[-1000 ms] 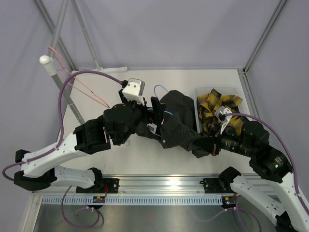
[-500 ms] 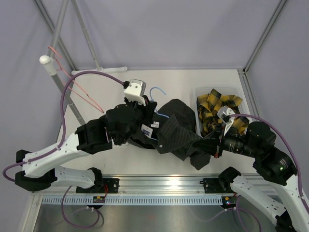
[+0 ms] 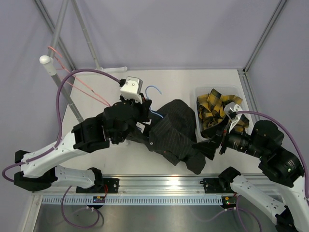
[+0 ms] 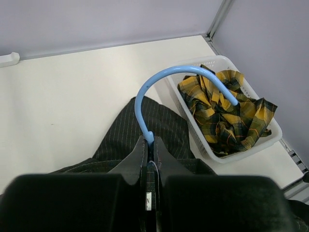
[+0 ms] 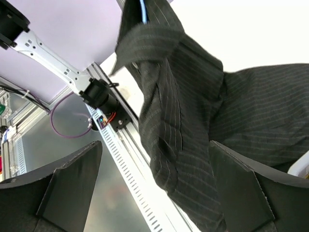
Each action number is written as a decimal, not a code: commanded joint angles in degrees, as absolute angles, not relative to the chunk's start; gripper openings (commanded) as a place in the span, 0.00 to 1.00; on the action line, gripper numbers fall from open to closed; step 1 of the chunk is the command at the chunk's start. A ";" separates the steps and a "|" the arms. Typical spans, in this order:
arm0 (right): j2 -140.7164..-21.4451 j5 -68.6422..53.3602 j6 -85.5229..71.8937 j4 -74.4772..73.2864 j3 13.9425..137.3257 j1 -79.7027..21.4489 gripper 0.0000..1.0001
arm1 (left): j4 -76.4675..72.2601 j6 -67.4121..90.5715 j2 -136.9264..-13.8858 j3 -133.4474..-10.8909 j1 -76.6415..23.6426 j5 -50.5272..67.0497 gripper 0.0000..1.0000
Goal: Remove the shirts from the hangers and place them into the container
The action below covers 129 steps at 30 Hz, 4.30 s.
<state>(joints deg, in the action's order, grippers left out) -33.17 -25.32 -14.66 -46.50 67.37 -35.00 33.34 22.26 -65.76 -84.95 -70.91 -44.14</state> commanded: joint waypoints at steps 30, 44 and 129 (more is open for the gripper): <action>-30.77 -24.62 -17.84 -52.20 62.84 -35.33 0.00 | 34.19 11.52 -64.51 -98.17 -66.89 -50.36 0.00; -10.19 25.67 -37.18 -55.63 67.59 -35.24 0.00 | 30.67 10.28 -58.62 -95.97 -66.27 -52.39 0.00; -39.46 -25.75 -9.76 -44.74 75.85 -36.91 0.34 | 32.70 20.74 -60.82 -97.65 -66.36 -24.26 0.00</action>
<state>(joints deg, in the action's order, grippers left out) -39.97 -24.49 -10.04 -46.19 76.97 -36.75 35.11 21.04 -61.30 -95.24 -66.41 -26.00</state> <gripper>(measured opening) 0.333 0.027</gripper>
